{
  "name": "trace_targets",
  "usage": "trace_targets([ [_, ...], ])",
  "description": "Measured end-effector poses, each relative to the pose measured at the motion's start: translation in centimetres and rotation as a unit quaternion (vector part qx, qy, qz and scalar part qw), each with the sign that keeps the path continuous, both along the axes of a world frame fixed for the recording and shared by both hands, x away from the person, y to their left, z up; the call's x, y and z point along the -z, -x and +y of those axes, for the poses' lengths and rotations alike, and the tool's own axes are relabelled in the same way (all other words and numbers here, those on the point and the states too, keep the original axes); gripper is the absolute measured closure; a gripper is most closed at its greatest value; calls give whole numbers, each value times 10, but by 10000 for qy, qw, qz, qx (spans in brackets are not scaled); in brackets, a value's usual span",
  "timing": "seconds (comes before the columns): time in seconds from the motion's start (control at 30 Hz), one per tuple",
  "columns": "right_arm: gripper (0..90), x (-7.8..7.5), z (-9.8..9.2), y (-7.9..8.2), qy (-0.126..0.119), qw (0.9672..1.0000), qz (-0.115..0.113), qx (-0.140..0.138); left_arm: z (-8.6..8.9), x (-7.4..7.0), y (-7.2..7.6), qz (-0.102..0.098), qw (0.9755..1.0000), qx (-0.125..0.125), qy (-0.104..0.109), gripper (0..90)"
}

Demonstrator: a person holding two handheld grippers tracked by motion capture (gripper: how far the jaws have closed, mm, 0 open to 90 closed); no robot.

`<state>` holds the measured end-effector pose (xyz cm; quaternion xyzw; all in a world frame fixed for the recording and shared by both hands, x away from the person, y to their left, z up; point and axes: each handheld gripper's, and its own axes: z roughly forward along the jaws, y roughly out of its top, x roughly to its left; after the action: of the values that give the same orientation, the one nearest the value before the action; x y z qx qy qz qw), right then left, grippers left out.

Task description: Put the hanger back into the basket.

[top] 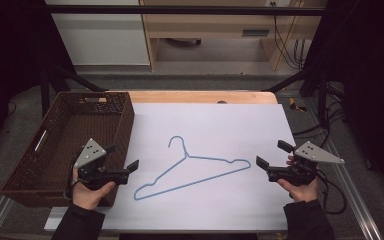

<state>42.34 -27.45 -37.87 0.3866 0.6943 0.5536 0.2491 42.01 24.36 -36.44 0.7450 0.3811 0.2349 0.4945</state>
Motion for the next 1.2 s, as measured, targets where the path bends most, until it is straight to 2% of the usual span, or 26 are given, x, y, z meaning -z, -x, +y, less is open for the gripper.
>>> trace_targets([
  [0.37, 42, -3, 1, 2, 57, 10000, 6, 22, -8, -8, 3, -57, 9999, 129, 54, 66],
  [0.57, 44, -5, 3, 3, 175, 9998, 35, 13, -22, -11, 0, -21, 9996, 259, -71, 70],
  [0.73, 44, -5, 5, 3, 217, 9998, 54, 0, -37, -8, -8, 122, 9989, 372, -265, 81],
  [0.87, 44, -5, 7, 3, 226, 9997, 85, -36, -49, -6, -18, 272, 9974, 503, -449, 103],
  [0.97, 44, -4, 8, 2, 234, 9997, 99, -38, -61, -1, -27, 463, 9951, 620, -613, 116],
  [1.2, 43, -3, 10, 2, 275, 9995, 147, -85, -82, 12, -42, 764, 9894, 790, -948, 132],
])
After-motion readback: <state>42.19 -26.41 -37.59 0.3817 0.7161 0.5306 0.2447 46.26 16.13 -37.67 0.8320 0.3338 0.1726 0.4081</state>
